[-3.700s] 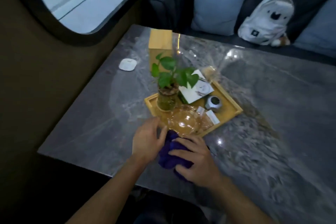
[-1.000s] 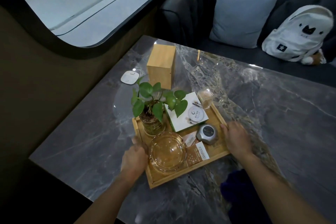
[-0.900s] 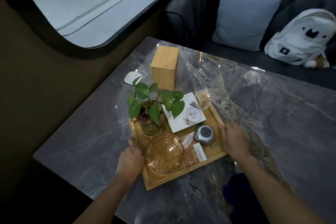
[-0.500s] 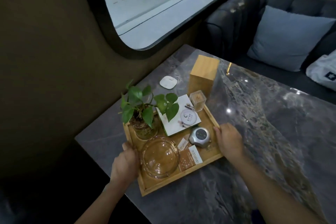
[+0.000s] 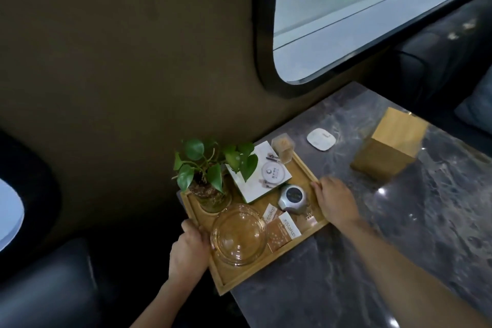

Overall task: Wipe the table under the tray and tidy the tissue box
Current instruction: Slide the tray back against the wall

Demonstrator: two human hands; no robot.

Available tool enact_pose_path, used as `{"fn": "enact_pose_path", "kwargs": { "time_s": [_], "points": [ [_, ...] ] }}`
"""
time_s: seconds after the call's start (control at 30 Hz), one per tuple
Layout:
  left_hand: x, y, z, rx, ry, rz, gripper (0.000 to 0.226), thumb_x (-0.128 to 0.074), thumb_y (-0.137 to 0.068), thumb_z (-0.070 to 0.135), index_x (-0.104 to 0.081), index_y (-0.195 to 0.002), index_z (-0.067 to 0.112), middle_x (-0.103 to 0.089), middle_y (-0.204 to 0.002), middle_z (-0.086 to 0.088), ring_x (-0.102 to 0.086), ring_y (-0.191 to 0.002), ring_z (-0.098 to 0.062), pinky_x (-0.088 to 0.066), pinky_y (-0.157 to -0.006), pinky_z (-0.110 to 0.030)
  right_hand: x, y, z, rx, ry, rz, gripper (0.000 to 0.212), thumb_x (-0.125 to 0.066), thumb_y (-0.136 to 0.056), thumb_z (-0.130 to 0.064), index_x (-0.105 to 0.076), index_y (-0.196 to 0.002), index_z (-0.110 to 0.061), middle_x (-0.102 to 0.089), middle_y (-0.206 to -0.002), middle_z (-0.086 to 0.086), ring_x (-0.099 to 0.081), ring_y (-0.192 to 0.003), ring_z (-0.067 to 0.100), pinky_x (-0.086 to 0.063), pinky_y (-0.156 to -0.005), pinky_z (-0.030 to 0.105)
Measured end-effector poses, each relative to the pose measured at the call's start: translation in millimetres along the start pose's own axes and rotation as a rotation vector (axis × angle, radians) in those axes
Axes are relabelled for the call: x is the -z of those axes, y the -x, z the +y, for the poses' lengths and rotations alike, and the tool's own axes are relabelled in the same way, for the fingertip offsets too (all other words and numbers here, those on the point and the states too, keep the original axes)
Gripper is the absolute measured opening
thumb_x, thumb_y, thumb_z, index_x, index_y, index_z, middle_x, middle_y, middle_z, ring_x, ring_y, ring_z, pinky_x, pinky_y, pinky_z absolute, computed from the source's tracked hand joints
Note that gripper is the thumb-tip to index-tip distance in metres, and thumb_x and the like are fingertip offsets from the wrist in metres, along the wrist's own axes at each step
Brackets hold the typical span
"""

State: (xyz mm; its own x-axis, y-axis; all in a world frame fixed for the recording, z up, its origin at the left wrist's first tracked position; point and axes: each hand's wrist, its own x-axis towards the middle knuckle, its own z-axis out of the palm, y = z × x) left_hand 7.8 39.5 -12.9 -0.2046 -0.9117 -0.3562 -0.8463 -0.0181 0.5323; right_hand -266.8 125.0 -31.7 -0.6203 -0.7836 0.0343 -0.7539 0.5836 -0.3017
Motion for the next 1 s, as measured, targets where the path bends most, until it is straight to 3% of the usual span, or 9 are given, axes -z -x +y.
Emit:
{"fn": "enact_pose_path", "kwargs": {
  "time_s": [0.17, 0.67, 0.77, 0.87, 1.0],
  "points": [
    [5, -16, -11, 0.016, 0.027, 0.032, 0.023, -0.038, -0.095, 0.02, -0.037, -0.108, 0.0, -0.064, -0.099, -0.025, -0.063, -0.087, -0.044, -0.04, -0.065, -0.034, -13, -27, -21, 0.036, -0.001, -0.047, 0.028, -0.047, -0.094, -0.022, -0.06, -0.088, 0.003, -0.063, -0.095, 0.022, -0.058, -0.091, 0.038, -0.046, -0.075, 0.043],
    [6, -40, -14, 0.079, 0.023, 0.081, 0.033, -0.037, -0.095, 0.025, -0.039, -0.117, 0.0, -0.064, -0.101, -0.027, -0.062, -0.087, -0.045, -0.051, -0.074, -0.046, -33, -53, -32, 0.07, -0.009, -0.088, 0.031, -0.046, -0.094, -0.028, -0.058, -0.091, 0.001, -0.06, -0.095, 0.018, -0.055, -0.09, 0.032, -0.045, -0.074, 0.041],
    [10, -39, -13, 0.112, 0.058, 0.092, 0.034, -0.039, -0.094, 0.028, -0.04, -0.119, 0.005, -0.064, -0.103, -0.025, -0.062, -0.09, -0.044, -0.051, -0.077, -0.047, -29, -46, -31, 0.019, 0.034, 0.009, 0.037, -0.049, -0.091, -0.039, -0.057, -0.092, -0.003, -0.058, -0.091, 0.013, -0.057, -0.083, 0.031, -0.045, -0.063, 0.037],
    [13, -34, -12, 0.102, 0.049, 0.072, 0.039, -0.042, -0.092, 0.033, -0.037, -0.123, 0.009, -0.065, -0.103, -0.023, -0.063, -0.089, -0.042, -0.052, -0.078, -0.048, -17, -34, -26, -0.111, -0.024, 0.093, 0.039, -0.048, -0.091, -0.039, -0.057, -0.098, -0.001, -0.061, -0.094, 0.021, -0.059, -0.081, 0.041, -0.043, -0.059, 0.036],
    [13, -23, -15, 0.097, 0.087, 0.058, 0.047, -0.047, -0.091, 0.033, -0.031, -0.131, 0.014, -0.065, -0.105, -0.019, -0.065, -0.087, -0.038, -0.053, -0.075, -0.045, -11, -19, -12, -0.248, -0.015, -0.139, 0.043, -0.045, -0.091, -0.044, -0.052, -0.116, -0.009, -0.065, -0.101, 0.023, -0.06, -0.094, 0.041, -0.048, -0.074, 0.042]
  ]
}}
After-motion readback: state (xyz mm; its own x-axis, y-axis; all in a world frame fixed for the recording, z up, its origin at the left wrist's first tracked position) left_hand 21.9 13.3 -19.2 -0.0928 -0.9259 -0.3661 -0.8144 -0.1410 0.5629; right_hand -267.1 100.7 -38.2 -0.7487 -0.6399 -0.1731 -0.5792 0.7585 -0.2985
